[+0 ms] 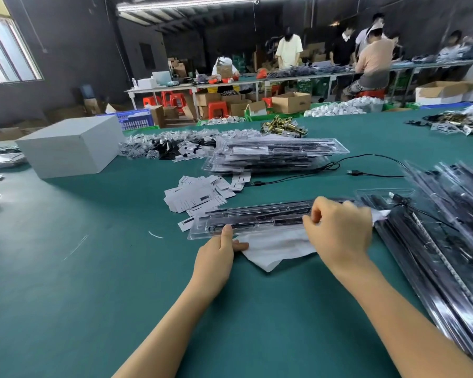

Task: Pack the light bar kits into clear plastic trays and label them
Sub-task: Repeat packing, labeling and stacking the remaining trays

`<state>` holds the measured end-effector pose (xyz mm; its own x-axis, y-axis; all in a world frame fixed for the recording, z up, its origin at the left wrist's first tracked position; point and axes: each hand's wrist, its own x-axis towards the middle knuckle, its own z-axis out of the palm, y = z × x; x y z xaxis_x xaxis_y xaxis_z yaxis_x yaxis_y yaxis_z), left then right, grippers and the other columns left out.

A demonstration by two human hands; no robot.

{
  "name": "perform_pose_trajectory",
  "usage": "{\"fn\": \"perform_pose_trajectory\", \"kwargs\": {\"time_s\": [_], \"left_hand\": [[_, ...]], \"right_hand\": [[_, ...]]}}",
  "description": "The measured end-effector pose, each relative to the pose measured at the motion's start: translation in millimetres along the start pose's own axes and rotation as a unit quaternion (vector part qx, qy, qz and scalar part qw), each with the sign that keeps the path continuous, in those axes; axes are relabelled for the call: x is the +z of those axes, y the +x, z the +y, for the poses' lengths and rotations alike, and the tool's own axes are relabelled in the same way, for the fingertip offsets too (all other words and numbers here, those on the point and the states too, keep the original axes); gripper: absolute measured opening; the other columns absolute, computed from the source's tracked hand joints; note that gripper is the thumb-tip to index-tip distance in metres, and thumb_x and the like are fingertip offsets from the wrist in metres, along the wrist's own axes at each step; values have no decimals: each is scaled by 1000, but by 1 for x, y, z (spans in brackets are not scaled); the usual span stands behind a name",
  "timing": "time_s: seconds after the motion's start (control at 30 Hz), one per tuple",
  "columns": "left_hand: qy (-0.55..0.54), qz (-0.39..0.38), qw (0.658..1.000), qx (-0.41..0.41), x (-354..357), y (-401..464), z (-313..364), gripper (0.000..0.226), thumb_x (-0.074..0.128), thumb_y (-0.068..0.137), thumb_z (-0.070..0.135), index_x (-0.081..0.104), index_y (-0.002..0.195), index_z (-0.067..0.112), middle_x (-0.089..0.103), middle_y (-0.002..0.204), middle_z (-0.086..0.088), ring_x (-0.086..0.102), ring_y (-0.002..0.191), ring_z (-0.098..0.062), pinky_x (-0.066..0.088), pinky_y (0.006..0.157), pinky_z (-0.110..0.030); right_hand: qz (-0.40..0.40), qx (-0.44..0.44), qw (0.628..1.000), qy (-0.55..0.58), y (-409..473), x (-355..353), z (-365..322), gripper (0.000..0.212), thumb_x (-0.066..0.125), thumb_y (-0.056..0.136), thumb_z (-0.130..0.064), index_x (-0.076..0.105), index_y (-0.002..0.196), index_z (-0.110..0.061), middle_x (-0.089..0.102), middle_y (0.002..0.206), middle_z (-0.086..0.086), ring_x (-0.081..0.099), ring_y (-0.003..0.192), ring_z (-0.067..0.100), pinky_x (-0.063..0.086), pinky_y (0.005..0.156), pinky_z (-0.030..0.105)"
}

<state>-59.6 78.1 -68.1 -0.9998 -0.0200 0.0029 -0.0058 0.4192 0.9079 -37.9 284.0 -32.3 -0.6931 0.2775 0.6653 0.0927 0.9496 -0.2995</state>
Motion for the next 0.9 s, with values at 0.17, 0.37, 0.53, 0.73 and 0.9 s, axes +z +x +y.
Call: {"fn": "perform_pose_trajectory", "kwargs": {"time_s": [0.17,0.37,0.53,0.73,0.9], "left_hand": [[10,8,1000,0,0,0,2,59,24,102,47,78,89,27,67,105,12,53,105,-9,29,88,-21],[-9,3,1000,-5,-1,-2,3,57,27,103,46,78,89,25,64,90,21,54,104,-7,30,87,-20],[135,-20,988,78,-5,-9,2,40,36,99,48,65,99,20,68,86,22,57,92,-8,42,75,-22],[425,-18,865,265,-6,-24,1,53,38,89,67,57,96,18,70,99,11,62,91,-17,40,95,-27],[399,-76,856,319,3,-32,1,75,33,76,84,60,121,31,57,125,8,50,115,-12,27,104,-25]], "right_hand": [[-143,-105,983,56,0,9,3,31,68,82,-39,62,102,-16,58,99,0,51,98,24,40,83,37],[-222,-153,961,64,-5,15,6,44,47,94,-52,47,137,-42,48,141,-18,41,130,2,17,110,37],[-189,-136,968,87,-6,24,4,40,59,89,-45,58,128,-37,59,128,-15,51,120,6,19,108,37],[-242,-126,960,64,-6,41,6,37,58,93,-34,57,130,-34,55,132,-12,47,123,9,9,116,40],[-265,-122,953,84,-6,42,8,36,45,99,-37,53,134,-34,50,138,-13,44,127,6,4,118,41]]}}
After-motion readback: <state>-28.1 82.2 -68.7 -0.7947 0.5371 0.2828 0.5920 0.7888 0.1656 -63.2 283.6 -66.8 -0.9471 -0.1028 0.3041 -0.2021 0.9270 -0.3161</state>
